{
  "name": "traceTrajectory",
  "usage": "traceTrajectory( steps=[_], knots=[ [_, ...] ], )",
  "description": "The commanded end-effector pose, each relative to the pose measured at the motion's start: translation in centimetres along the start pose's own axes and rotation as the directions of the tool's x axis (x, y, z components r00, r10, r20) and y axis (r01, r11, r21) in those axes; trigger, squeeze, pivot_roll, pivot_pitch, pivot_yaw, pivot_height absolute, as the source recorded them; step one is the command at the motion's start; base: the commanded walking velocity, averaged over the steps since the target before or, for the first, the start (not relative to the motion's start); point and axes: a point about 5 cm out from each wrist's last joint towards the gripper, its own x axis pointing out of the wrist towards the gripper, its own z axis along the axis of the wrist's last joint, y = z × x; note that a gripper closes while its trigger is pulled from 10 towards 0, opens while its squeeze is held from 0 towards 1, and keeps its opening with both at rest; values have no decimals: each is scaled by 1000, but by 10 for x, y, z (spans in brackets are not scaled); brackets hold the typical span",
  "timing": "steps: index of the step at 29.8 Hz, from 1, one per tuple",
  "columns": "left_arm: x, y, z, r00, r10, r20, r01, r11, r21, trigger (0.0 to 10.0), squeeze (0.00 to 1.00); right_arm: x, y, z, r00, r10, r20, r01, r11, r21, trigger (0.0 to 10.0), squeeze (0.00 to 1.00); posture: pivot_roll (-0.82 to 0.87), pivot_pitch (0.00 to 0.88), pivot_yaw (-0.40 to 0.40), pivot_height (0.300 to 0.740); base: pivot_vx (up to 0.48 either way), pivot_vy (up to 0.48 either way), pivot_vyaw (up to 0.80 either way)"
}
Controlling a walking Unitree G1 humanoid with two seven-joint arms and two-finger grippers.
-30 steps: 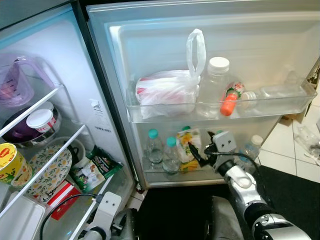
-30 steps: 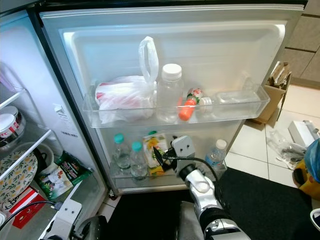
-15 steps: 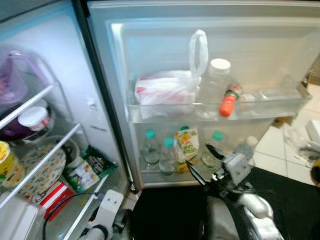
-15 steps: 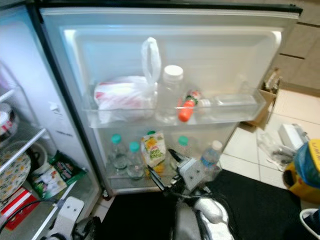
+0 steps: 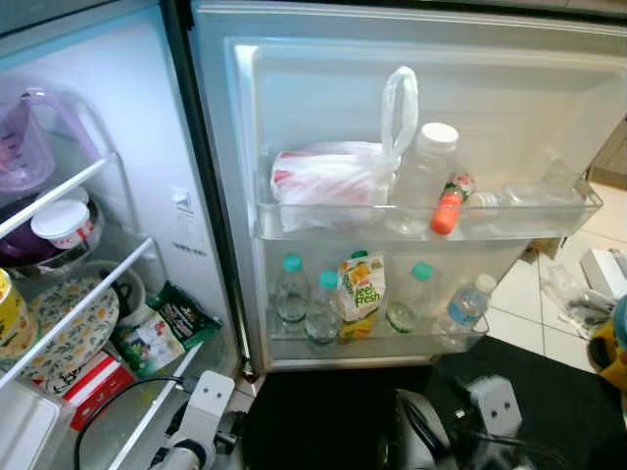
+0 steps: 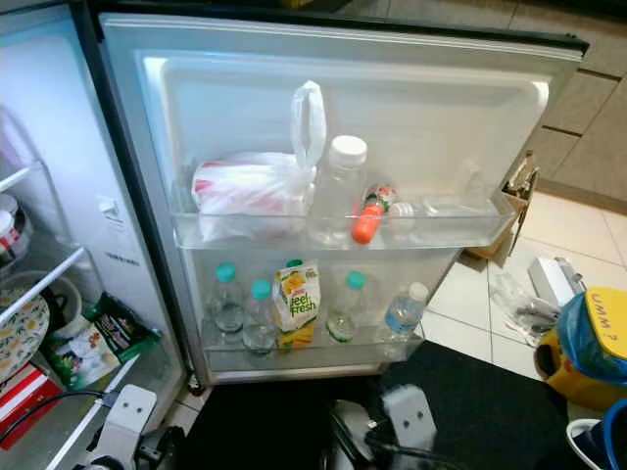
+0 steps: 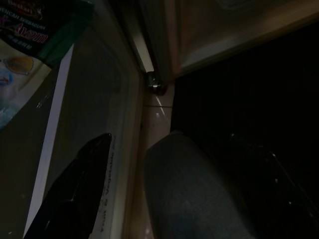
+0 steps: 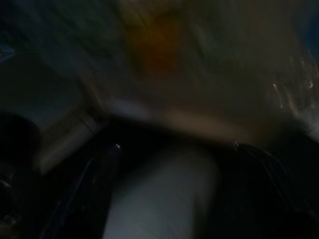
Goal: Restocking fridge
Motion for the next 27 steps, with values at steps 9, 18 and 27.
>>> traceTrajectory(
  steps=[9, 18, 27],
  knots=[
    [-11, -5, -29, 992, -4, -124, -4, 998, -67, 10000, 0, 13, -26, -12, 944, -307, -121, 323, 934, 153, 10000, 0, -10, 27, -72, 510, 0, 0, 0],
    [-21, 1, -48, 977, 45, -206, -76, 986, -148, 10000, 0, 8, -23, -39, 904, -340, -259, 384, 912, 143, 10000, 0, -12, 19, -71, 510, 0, 0, 0],
    [-20, 14, -47, 961, 166, -219, -210, 958, -195, 10000, 0, 4, -19, -51, 901, -291, -322, 326, 943, 61, 10000, 0, -19, 20, -81, 524, 0, 0, 0]
  ],
)
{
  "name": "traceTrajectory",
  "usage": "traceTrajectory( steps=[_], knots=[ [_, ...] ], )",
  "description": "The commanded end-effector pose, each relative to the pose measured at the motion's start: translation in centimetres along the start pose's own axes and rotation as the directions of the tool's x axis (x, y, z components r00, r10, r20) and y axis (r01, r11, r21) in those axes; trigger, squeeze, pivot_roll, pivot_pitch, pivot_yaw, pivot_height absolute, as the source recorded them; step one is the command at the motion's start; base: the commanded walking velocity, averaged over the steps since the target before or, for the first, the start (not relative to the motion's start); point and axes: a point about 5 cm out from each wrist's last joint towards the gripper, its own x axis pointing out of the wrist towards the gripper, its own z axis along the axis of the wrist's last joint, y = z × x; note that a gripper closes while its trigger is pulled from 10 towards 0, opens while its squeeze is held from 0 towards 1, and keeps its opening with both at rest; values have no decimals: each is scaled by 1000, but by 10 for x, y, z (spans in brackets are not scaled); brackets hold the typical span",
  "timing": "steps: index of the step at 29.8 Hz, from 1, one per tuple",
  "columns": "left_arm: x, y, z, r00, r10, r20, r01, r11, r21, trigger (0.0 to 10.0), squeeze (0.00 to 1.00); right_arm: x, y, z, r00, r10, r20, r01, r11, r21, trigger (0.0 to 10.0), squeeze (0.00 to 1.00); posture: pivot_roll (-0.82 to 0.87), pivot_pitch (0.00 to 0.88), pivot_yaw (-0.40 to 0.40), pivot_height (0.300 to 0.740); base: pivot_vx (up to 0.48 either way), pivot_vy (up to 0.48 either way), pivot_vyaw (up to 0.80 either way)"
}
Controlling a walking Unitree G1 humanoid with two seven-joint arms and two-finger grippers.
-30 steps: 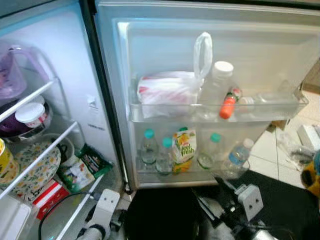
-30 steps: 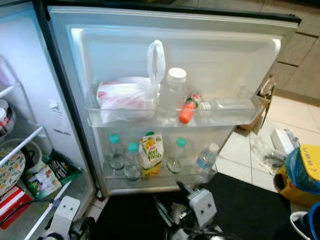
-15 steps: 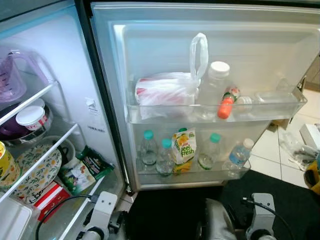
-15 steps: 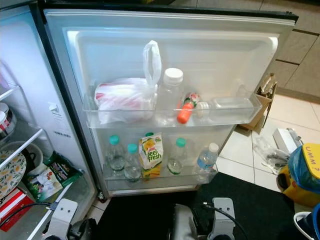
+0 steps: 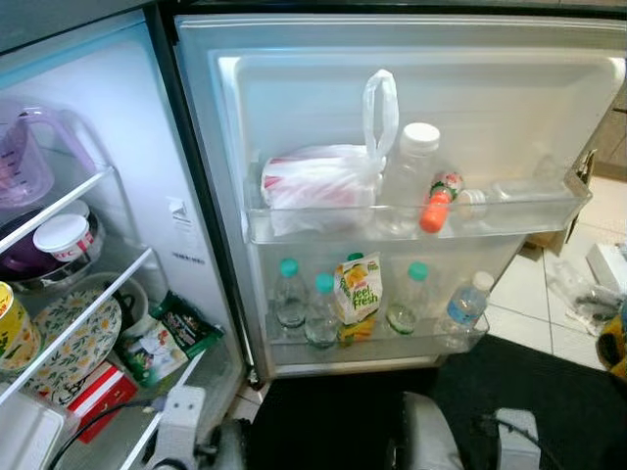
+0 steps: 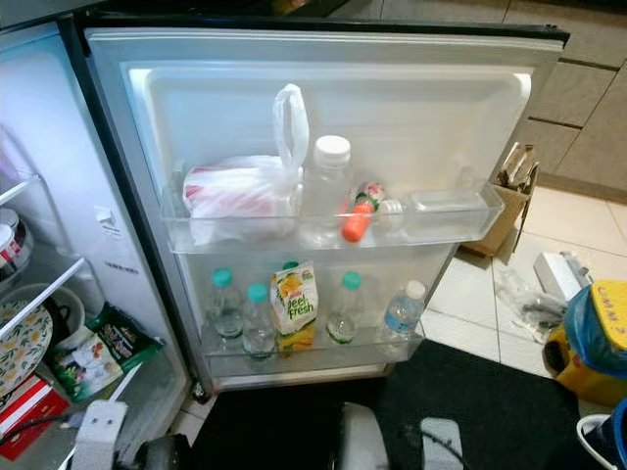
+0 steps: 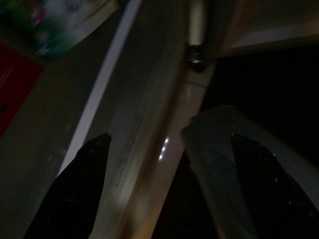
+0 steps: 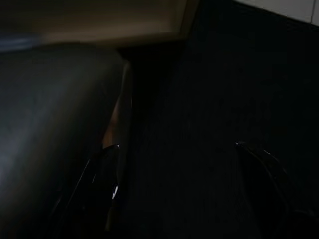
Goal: Restocking fridge
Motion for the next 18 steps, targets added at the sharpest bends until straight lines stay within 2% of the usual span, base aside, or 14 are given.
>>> traceTrajectory(
  steps=[1, 5, 9, 11, 12, 13, 16, 18],
  knots=[
    [-2, -4, -11, 998, 7, -55, -7, 1000, -11, 10000, 0, 2, 2, 5, 1000, 12, 9, -12, 1000, -20, 10000, 0, -21, 20, -82, 529, 0, 0, 0],
    [6, -12, 6, 1000, 1, 0, -1, 1000, -24, 10000, 0, 4, 5, 9, 1000, 22, 21, -22, 999, -24, 10000, 0, -22, 19, -86, 543, 0, 0, 0],
    [8, -22, 11, 999, -37, 12, 37, 999, 23, 10000, 0, 5, 7, 10, 999, 33, 19, -32, 998, -48, 10000, 0, -35, 13, -82, 557, 0, 0, 0],
    [7, -30, 5, 997, -71, -16, 72, 993, 90, 10000, 0, 5, 8, 9, 999, 34, 15, -33, 998, -47, 10000, 0, -38, 12, -81, 567, 0, 0, 0],
    [7, -30, 5, 997, -71, -16, 72, 993, 90, 10000, 0, 5, 8, 9, 999, 34, 15, -33, 998, -47, 10000, 0, -38, 12, -81, 567, 0, 0, 0],
    [5, -33, -3, 994, -90, -56, 97, 984, 146, 10000, 0, 5, 8, 7, 999, 37, 7, -37, 998, -59, 10000, 0, -40, 9, -81, 577, 0, 0, 0],
    [4, -34, -6, 993, -96, -72, 106, 980, 166, 10000, 0, 4, 8, 6, 999, 40, 2, -39, 997, -67, 10000, 0, -40, 9, -81, 581, 0, 0, 0],
    [0, -34, -17, 987, -103, -123, 127, 970, 205, 10000, 0, 4, 9, 4, 999, 45, -7, -46, 996, -77, 10000, 0, -47, 5, -78, 591, 0, 0, 0]
  ],
)
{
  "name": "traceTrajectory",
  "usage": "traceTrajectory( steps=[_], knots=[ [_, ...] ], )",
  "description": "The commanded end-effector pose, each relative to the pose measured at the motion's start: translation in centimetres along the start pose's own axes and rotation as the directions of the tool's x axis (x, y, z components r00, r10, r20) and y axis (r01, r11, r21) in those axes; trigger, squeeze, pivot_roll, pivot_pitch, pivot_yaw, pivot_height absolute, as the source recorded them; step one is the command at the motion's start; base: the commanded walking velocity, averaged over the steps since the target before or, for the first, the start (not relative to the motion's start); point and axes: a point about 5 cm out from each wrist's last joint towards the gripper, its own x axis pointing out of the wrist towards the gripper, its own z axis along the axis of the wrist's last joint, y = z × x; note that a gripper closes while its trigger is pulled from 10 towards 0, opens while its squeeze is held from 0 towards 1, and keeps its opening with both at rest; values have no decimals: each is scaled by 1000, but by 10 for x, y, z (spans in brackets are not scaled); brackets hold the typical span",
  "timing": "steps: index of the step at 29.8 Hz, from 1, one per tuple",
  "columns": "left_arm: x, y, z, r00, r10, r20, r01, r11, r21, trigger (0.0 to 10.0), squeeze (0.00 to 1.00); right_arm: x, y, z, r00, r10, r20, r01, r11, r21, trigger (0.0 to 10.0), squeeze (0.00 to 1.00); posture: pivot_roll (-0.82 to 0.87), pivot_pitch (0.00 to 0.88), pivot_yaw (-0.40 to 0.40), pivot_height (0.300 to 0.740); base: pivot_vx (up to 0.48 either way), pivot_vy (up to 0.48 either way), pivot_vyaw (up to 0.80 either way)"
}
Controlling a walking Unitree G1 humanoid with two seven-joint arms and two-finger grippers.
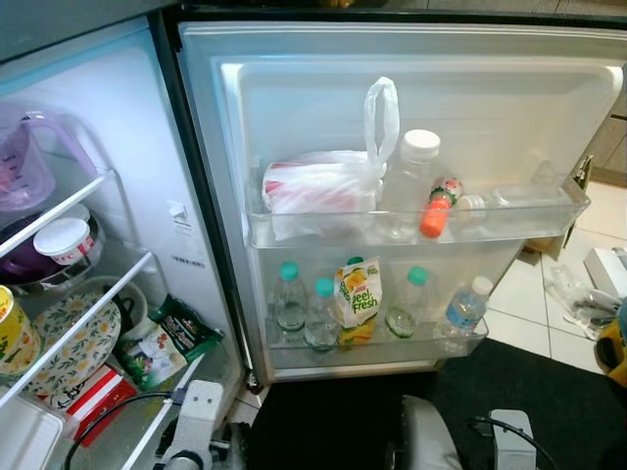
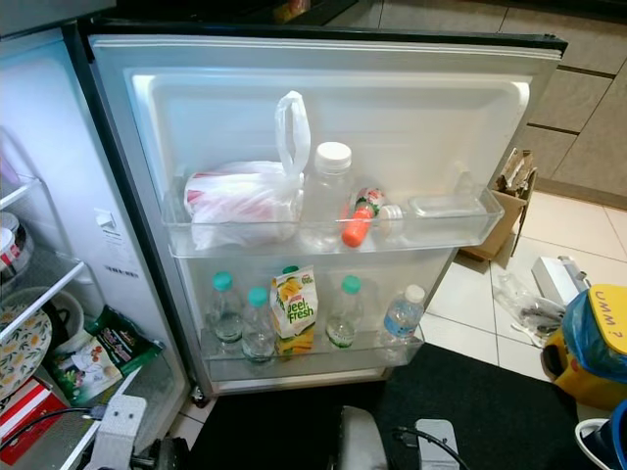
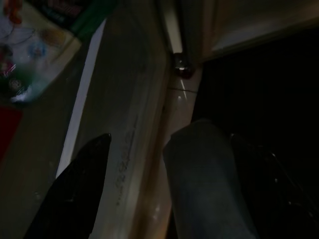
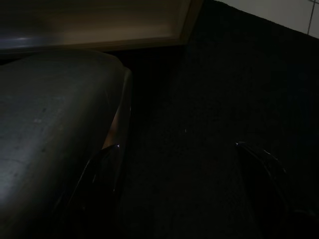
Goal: Restocking fridge
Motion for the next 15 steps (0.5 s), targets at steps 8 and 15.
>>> traceTrajectory(
  steps=[8, 15],
  knots=[
    [-11, -9, -31, 990, -30, -135, 34, 999, 30, 10000, 0, 1, 7, -1, 999, 42, -4, -42, 999, -32, 10000, 0, -41, 3, -79, 620, 0, 0, 0],
    [-12, -7, -32, 991, -18, -134, 21, 1000, 20, 10000, 0, 1, 8, -1, 999, 47, -7, -47, 998, -36, 10000, 0, -38, 1, -77, 639, 0, 0, 0]
  ],
)
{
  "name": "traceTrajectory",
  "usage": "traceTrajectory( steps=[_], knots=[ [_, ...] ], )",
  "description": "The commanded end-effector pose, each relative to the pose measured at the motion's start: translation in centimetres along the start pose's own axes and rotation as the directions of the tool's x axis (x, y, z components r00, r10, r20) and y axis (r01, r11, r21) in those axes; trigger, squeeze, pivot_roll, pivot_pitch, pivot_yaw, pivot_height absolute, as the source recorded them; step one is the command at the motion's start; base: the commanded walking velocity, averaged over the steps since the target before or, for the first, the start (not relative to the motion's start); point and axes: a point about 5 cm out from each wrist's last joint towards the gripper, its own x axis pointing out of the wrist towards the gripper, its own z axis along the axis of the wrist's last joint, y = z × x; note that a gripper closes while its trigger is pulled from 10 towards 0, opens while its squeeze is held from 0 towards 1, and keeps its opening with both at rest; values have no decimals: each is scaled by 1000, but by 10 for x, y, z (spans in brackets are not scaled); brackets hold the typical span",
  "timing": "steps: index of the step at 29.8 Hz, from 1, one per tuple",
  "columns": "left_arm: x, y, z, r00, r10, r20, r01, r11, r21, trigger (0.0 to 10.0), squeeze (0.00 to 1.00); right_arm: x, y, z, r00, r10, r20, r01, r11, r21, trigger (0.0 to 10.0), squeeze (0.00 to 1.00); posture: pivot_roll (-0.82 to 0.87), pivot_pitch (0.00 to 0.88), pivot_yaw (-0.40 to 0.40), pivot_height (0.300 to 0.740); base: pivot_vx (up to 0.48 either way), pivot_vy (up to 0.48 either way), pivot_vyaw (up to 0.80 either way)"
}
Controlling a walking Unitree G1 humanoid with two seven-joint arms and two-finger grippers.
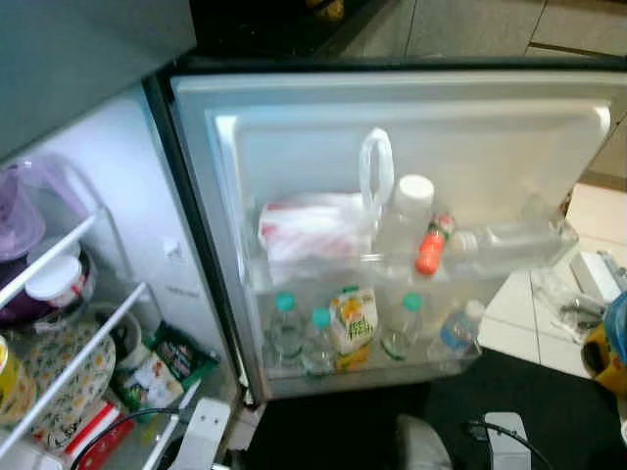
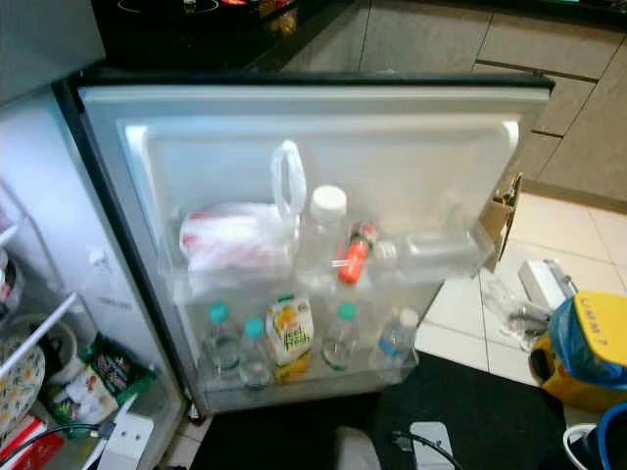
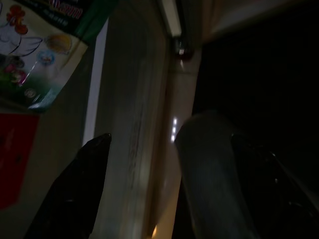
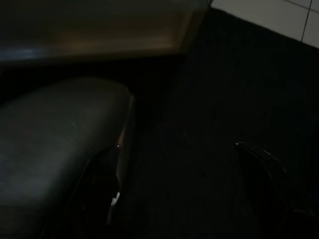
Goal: Restocking fridge
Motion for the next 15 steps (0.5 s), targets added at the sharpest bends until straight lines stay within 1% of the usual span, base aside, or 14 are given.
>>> traceTrajectory(
  steps=[1, 15],
  knots=[
    [-3, -4, -10, 999, -14, -40, 14, 1000, 4, 10000, 0, 1, 5, 2, 1000, 25, 13, -25, 1000, -11, 10000, 0, -38, 1, -77, 639, 0, 0, 0],
    [-1, -3, -6, 999, -17, -42, 17, 1000, 4, 10000, 0, 2, 4, 4, 1000, 27, 13, -26, 999, -21, 10000, 0, -38, 0, -79, 692, 0, 0, 0]
  ],
)
